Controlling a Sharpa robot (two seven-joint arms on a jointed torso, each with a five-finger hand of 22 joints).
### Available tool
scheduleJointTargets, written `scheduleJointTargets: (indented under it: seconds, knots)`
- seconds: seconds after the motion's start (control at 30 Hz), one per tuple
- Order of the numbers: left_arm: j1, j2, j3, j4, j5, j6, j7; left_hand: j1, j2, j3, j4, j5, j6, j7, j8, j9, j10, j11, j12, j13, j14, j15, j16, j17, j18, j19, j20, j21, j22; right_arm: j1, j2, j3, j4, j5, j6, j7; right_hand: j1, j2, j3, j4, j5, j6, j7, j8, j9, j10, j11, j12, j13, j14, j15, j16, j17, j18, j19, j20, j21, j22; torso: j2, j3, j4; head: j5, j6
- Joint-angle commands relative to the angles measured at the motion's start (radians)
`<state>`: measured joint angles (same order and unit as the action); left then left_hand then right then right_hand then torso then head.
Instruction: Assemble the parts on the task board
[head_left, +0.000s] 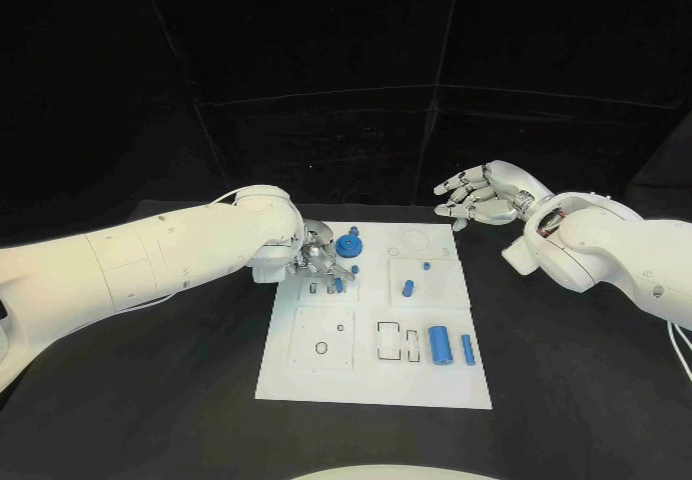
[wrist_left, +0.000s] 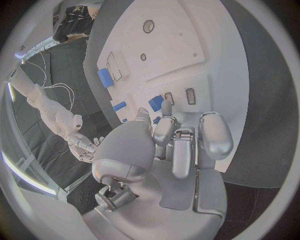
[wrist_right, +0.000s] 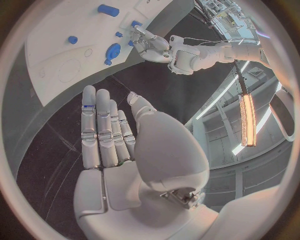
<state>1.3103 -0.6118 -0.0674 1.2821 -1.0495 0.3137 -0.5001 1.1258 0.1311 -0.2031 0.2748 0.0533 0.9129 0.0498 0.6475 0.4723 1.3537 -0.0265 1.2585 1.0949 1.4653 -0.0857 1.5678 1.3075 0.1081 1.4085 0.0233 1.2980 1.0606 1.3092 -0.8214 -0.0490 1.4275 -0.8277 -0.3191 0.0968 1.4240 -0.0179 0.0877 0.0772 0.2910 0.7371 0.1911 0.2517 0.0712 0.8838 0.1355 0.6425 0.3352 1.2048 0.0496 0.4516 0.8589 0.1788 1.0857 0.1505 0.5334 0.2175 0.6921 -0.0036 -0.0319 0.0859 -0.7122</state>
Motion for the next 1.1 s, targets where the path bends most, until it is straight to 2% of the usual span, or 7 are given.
scheduleJointTargets:
  seconds: [0.03, 0.5, 0.73, 0.8, 0.93, 1.1]
  knots:
    - [0.002, 0.003, 0.000, 0.001, -0.009, 0.004, -0.003, 0.017, 0.003, 0.002, -0.012, 0.000, -0.010, -0.001, 0.007, 0.004, -0.007, 0.003, -0.006, 0.000, 0.106, 0.000, 0.003, 0.263, -0.013, -0.007, 0.000, -0.002, 0.001, 0.003, 0.002, 0.001, -0.001, 0.003, 0.007, 0.004, 0.002, -0.006, 0.005, -0.004, 0.004, -0.009, 0.023, 0.009, -0.001, -0.008, -0.004, 0.011, -0.011, 0.025, 0.001, -0.035, -0.040, 0.003, 0.006, 0.000, -0.009, -0.003, 0.000, -0.0001, -0.0002, 0.001, -0.002]
    - [0.002, 0.008, 0.000, 0.005, -0.009, -0.007, -0.001, 0.050, 0.015, 0.015, -0.037, 0.000, -0.017, -0.002, 0.019, 0.016, -0.008, 0.002, -0.006, -0.001, 0.106, 0.000, 0.003, 0.263, -0.013, -0.009, 0.000, -0.001, 0.004, 0.003, 0.007, 0.001, -0.005, -0.002, 0.017, 0.003, 0.002, -0.006, 0.006, -0.005, 0.004, -0.009, 0.023, 0.011, -0.001, -0.009, -0.005, 0.013, -0.014, 0.031, 0.000, -0.043, -0.050, 0.003, 0.007, -0.001, -0.010, -0.004, 0.000, 0.0005, 0.0011, 0.001, -0.004]
    - [0.002, 0.008, 0.000, 0.004, -0.009, -0.001, -0.001, 0.066, 0.018, 0.022, -0.052, 0.000, -0.022, -0.001, 0.023, 0.021, -0.008, 0.003, -0.006, -0.001, 0.106, 0.000, 0.003, 0.263, -0.013, -0.010, 0.000, 0.000, 0.006, 0.003, 0.009, 0.001, -0.007, -0.003, 0.017, 0.003, 0.003, -0.007, 0.006, -0.006, 0.005, -0.009, 0.024, 0.013, -0.001, -0.010, -0.004, 0.015, -0.019, 0.037, 0.000, -0.052, -0.060, 0.003, 0.007, -0.001, -0.012, -0.005, 0.000, -0.0001, -0.0002, 0.001, -0.006]
    - [0.002, 0.008, 0.000, 0.004, -0.009, 0.003, -0.002, 0.075, 0.019, 0.027, -0.062, 0.000, -0.024, -0.001, 0.025, 0.024, -0.008, 0.003, -0.006, -0.001, 0.106, 0.000, 0.003, 0.263, -0.013, -0.010, 0.001, 0.000, 0.006, 0.003, 0.010, 0.001, -0.008, -0.003, 0.017, 0.003, 0.003, -0.007, 0.006, -0.006, 0.005, -0.009, 0.024, 0.014, -0.001, -0.011, -0.004, 0.015, -0.019, 0.037, 0.000, -0.053, -0.061, 0.003, 0.007, -0.001, -0.012, -0.005, 0.000, -0.0002, -0.0004, 0.001, -0.007]
    - [0.002, 0.008, 0.000, 0.004, -0.009, 0.010, -0.002, 0.122, 0.020, 0.054, -0.107, 0.000, -0.031, -0.002, 0.029, 0.029, -0.010, 0.002, -0.007, -0.003, 0.106, -0.001, 0.003, 0.263, -0.012, -0.012, 0.000, 0.000, 0.006, 0.003, 0.011, 0.001, -0.009, -0.003, 0.016, 0.004, 0.002, -0.008, 0.006, -0.006, 0.005, -0.009, 0.024, 0.014, -0.001, -0.011, -0.004, 0.016, -0.020, 0.037, 0.000, -0.054, -0.062, 0.003, 0.007, -0.001, -0.012, -0.005, 0.000, -0.0001, 0.0000, 0.000, -0.008]
    - [0.002, 0.009, 0.000, 0.005, -0.014, 0.013, -0.002, 0.133, 0.015, 0.061, -0.124, 0.000, -0.034, -0.002, 0.029, 0.031, -0.011, 0.001, -0.008, -0.003, 0.106, -0.001, 0.003, 0.263, -0.012, -0.013, 0.000, 0.000, 0.006, 0.003, 0.012, 0.001, -0.012, -0.003, 0.016, 0.007, -0.002, -0.010, 0.004, -0.004, 0.005, -0.010, 0.026, 0.015, -0.002, -0.016, -0.002, 0.017, -0.024, 0.038, 0.002, -0.063, -0.071, 0.002, 0.005, 0.000, -0.016, -0.007, 0.001, 0.0000, 0.0016, -0.006, -0.009]
